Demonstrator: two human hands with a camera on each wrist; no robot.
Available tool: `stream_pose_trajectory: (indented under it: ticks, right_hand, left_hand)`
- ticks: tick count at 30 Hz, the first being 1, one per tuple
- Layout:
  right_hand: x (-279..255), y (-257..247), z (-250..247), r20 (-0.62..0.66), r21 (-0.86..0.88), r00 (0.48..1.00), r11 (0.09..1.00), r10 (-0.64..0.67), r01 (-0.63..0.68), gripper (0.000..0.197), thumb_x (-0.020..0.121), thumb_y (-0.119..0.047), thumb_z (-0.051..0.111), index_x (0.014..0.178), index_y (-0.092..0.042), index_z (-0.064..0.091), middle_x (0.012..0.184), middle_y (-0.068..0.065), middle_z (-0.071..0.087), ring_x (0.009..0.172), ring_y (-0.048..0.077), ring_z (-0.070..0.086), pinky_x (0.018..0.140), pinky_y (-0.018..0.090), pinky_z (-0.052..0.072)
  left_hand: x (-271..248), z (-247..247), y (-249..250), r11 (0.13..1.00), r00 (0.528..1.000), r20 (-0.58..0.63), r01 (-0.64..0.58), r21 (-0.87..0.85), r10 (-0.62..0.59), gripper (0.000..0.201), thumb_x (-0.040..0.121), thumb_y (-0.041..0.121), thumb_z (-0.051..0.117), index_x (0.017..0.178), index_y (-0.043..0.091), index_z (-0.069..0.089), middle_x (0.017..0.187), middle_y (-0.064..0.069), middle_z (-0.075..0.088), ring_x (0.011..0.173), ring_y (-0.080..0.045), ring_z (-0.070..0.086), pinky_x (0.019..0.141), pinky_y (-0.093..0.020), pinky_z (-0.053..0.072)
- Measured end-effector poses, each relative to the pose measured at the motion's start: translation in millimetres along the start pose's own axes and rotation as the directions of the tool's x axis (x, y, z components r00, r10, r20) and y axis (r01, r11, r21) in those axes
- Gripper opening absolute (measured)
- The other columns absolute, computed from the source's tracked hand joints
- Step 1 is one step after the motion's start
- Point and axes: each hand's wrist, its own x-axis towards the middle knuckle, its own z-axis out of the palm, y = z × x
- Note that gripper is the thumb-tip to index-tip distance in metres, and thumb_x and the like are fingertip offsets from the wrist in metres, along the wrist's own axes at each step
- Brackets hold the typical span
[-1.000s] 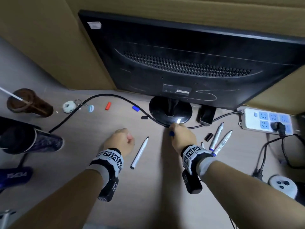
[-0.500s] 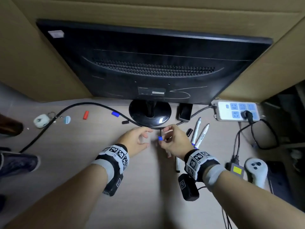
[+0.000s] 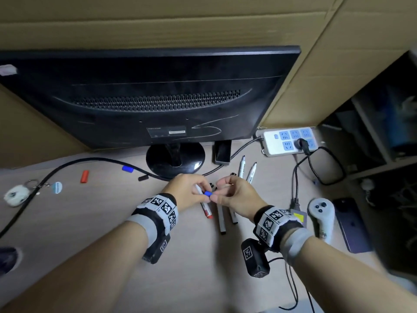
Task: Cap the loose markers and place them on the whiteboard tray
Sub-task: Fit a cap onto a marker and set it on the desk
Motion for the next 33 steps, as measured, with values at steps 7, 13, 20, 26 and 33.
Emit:
stream_pose_trajectory:
  ticks: [7, 13, 20, 26, 33]
  right_hand:
    - [20.1, 17.5, -32.9, -0.573, -0.286, 0.819, 0.941, -0.018, -0.179, 0.017, 0.093, -0.019, 0.068, 0.107, -0.011, 0.065, 0.097, 0.005, 0.073, 0.092, 0.026, 0.07, 0.084, 0.033, 0.054]
    - [35.2, 33.8, -55.9, -0.623, -0.252, 0.768, 0.892, 0.148, -0.376, 0.028, 0.09, -0.027, 0.071, 0.108, -0.007, 0.064, 0.11, 0.013, 0.072, 0.1, 0.031, 0.066, 0.081, 0.03, 0.048]
    - [31.4, 28.6, -59.3, -0.55, -0.317, 0.822, 0.874, 0.146, -0.368, 0.019, 0.084, -0.013, 0.079, 0.077, -0.009, 0.061, 0.065, 0.0, 0.059, 0.065, 0.018, 0.056, 0.072, 0.032, 0.049]
    - [14.7, 27.0, -64.1, -0.453, -0.306, 0.89, 0.931, 0.04, -0.198, 0.069, 0.082, -0.013, 0.077, 0.141, -0.021, 0.043, 0.089, 0.007, 0.072, 0.067, 0.012, 0.064, 0.048, 0.017, 0.044]
    - [-3.8, 8.6, -55.2, -0.341, -0.378, 0.928, 0.926, -0.154, 0.015, 0.019, 0.098, -0.035, 0.06, 0.117, -0.035, 0.057, 0.079, 0.001, 0.073, 0.07, 0.022, 0.07, 0.063, 0.034, 0.06]
  left_hand:
    - [0.6, 4.1, -20.1, 0.994, 1.0, -0.005, -0.009, 0.106, 0.01, 0.032, 0.094, 0.024, 0.071, 0.123, 0.037, 0.073, 0.092, 0.013, 0.05, 0.075, 0.0, 0.053, 0.083, -0.023, 0.046]
    - [0.4, 10.4, -27.5, 0.995, 0.998, -0.024, 0.058, 0.077, -0.057, 0.021, 0.096, 0.026, 0.063, 0.113, 0.037, 0.067, 0.105, 0.014, 0.057, 0.077, -0.001, 0.056, 0.086, -0.028, 0.052]
    - [-2.4, 16.2, -19.1, 0.995, 0.996, 0.009, 0.085, -0.053, -0.085, 0.032, 0.096, 0.025, 0.059, 0.12, 0.046, 0.059, 0.084, 0.001, 0.064, 0.075, -0.022, 0.068, 0.084, -0.045, 0.059]
    - [-1.8, 14.2, -10.3, 0.993, 0.994, -0.018, 0.104, -0.054, -0.105, 0.03, 0.094, 0.026, 0.064, 0.116, 0.046, 0.064, 0.083, 0.005, 0.069, 0.075, -0.015, 0.071, 0.084, -0.044, 0.06]
    - [-15.5, 4.4, 4.7, 0.995, 0.993, -0.068, 0.094, -0.016, -0.094, 0.026, 0.088, 0.014, 0.073, 0.1, 0.036, 0.07, 0.092, 0.009, 0.071, 0.079, -0.006, 0.071, 0.079, -0.027, 0.057]
